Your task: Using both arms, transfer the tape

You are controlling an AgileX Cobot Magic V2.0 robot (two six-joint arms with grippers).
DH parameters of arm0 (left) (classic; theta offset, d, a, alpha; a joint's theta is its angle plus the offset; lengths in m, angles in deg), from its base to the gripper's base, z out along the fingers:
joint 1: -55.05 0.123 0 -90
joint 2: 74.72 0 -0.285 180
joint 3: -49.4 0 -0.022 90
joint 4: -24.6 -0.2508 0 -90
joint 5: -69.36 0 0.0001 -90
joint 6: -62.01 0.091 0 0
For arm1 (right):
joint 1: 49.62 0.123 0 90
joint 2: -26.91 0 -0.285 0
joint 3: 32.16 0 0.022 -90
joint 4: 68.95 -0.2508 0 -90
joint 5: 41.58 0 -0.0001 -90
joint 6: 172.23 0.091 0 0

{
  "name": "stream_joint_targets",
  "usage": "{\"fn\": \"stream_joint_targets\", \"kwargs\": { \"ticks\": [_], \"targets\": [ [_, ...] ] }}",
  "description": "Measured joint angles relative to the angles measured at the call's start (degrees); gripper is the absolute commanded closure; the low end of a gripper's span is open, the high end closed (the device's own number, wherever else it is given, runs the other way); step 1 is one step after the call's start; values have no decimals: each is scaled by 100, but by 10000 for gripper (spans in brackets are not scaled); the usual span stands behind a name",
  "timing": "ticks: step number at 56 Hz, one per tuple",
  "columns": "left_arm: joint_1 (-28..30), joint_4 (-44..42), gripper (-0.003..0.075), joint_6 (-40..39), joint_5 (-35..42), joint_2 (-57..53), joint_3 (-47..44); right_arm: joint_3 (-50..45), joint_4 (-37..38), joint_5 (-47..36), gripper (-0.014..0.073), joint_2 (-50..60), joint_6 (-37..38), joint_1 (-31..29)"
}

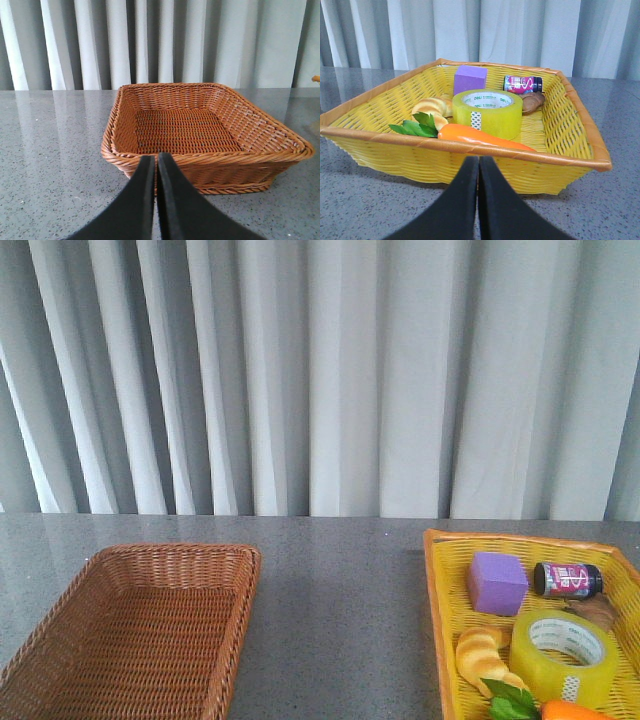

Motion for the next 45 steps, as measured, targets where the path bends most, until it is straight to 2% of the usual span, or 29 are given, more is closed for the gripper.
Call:
{"fn": "stream_joint_targets", "kwargs": {
  "ticks": [20,24,30,35,41,45],
  "targets": [
    [0,0,726,0,15,0,0,0,0,-115,601,0,0,0],
    [0,83,726,-78,166,0,0,0,0,-612,601,0,0,0],
    [0,307,726,-274,380,0,29,0,5,-1826,601,0,34,0],
    [0,362,726,-327,353,0,271,31,17,-2585,601,0,328,0],
    [0,352,726,-275,287,0,790,440,163,-2512,601,0,873,0],
    [0,345,726,-185,272,109,1211,932,553,-2192,601,0,1151,0]
  ]
}}
